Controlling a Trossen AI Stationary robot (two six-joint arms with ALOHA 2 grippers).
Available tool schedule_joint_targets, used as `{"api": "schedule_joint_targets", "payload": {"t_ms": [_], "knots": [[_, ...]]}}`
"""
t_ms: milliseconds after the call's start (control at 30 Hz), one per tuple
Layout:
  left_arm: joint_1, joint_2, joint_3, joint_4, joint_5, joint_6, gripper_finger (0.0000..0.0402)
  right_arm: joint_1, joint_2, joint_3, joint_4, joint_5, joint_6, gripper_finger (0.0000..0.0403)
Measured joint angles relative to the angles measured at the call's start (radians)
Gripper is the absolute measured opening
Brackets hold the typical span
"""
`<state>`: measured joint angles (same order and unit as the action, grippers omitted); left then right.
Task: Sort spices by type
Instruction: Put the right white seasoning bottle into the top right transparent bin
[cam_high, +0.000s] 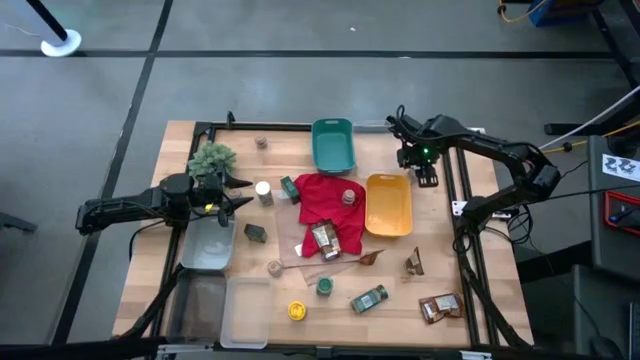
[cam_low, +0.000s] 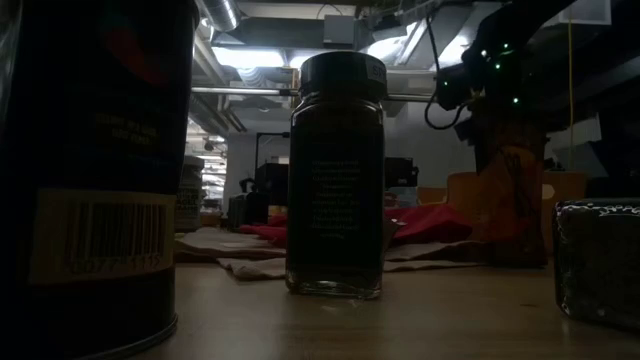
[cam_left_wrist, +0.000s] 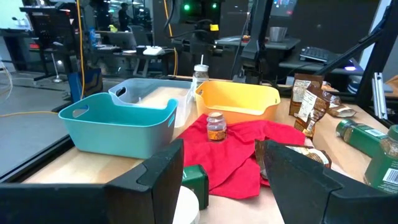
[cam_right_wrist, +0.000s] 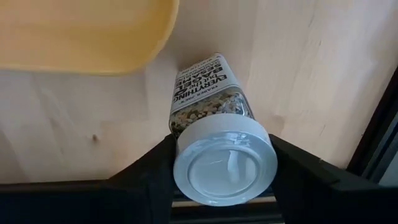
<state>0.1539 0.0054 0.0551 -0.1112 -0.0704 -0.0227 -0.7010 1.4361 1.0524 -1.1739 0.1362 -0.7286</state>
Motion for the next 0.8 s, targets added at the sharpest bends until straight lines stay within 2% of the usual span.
{"api": "schedule_joint_targets", "payload": {"t_ms": [400,633,800], "knots": [[0.000,0.000,0.000,0.000,0.000,0.000,0.0205,0.000,-0.001,0.223,-0.156,0.040,0.029,0.0212],[0.000,0.000,0.000,0.000,0.000,0.000,0.0205,0.000,-0.002,0.362,-0.184,0.064,0.027,0.0212],[0.000,0.000,0.000,0.000,0.000,0.000,0.0205,0.000,-0.003,0.389,-0.152,0.044,0.017,0.0213]]}}
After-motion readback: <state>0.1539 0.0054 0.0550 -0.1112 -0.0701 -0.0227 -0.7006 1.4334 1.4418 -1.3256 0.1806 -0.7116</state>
